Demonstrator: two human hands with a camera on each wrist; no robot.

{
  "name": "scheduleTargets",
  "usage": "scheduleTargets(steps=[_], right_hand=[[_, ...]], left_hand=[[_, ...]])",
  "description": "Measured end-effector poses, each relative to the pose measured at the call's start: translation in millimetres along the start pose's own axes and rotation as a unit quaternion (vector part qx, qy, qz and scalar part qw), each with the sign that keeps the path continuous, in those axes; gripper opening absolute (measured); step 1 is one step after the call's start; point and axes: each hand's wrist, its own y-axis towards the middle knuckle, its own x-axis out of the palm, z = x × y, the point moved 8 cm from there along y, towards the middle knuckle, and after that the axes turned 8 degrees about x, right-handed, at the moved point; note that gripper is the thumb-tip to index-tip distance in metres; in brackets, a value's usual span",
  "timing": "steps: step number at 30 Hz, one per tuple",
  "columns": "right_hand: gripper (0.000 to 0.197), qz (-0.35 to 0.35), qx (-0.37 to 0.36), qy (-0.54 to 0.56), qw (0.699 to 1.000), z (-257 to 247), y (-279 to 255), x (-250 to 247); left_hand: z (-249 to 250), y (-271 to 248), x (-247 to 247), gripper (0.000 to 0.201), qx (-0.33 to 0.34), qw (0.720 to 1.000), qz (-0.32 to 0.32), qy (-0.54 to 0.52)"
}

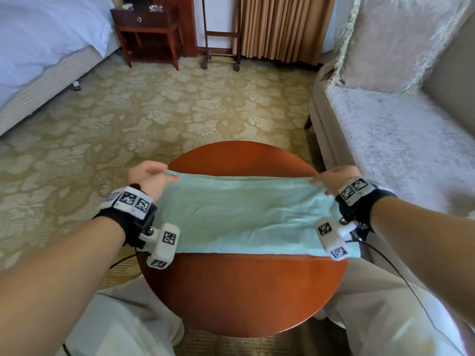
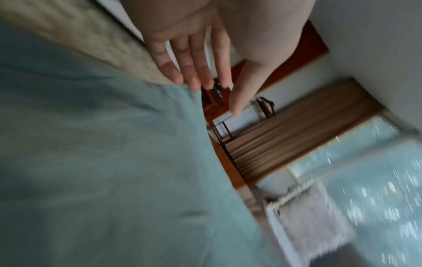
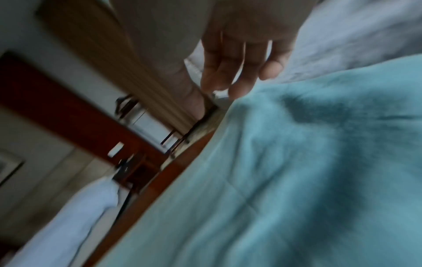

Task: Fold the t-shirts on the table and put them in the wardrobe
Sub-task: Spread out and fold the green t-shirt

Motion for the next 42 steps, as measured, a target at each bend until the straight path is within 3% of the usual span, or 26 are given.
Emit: scheduleTargets(steps=[2,3,5,7,10,15,18,21,24,28,32,34,37,39,42], right_hand=[[0.044,-0.046,-0.029,-0.132,0.99,-6,-14,31],[0.064,-0.068,-0.047,-0.206,0.975,-7,-16,50],[0.103,-0.084,-0.068,-0.298,0.948,-1,-20,75],[0.114,-0.08,-0.085,-0.322,0.939,3,-24,84],[0.103,-0.065,-0.136,-0.345,0.927,-3,-26,92],[0.082,0.027,-0.199,-0.386,0.9,-33,-16,94],[0.068,0.114,-0.193,-0.346,0.911,-53,-20,86],[0.065,0.082,-0.19,-0.272,0.94,-59,-42,101],[0.069,0.011,-0.228,-0.228,0.946,-57,-70,129],[0.075,-0.044,-0.25,-0.323,0.912,-37,-97,154],[0.081,-0.012,-0.261,-0.373,0.89,-10,-110,151],[0.08,0.016,-0.233,-0.362,0.903,5,-112,139],[0.079,0.034,-0.135,-0.291,0.947,35,-120,114],[0.075,0.033,-0.072,-0.247,0.966,61,-125,101],[0.07,0.039,-0.016,-0.237,0.971,98,-134,92]], left_hand=[[17,-12,22,0.026,0.053,0.993,-0.059,0.091],[19,-14,35,0.026,0.066,0.982,-0.103,0.146],[14,-18,53,0.036,0.068,0.937,-0.193,0.283],[5,-19,60,0.058,0.064,0.877,-0.254,0.403],[-1,-20,62,0.069,0.075,0.831,-0.284,0.472],[-5,-19,36,0.051,0.045,0.828,-0.264,0.492],[-7,-24,24,0.047,0.021,0.832,-0.3,0.467],[-15,-45,17,0.054,-0.025,0.809,-0.361,0.463],[-22,-72,13,0.056,-0.059,0.814,-0.384,0.432],[-22,-102,10,0.07,-0.064,0.838,-0.354,0.41],[-20,-137,6,0.078,-0.074,0.851,-0.333,0.399],[-19,-157,7,0.087,-0.085,0.864,-0.328,0.372],[-21,-184,11,0.098,-0.1,0.885,-0.316,0.326],[-17,-204,13,0.09,-0.109,0.898,-0.305,0.297],[-14,-231,22,0.062,-0.125,0.917,-0.299,0.233]])
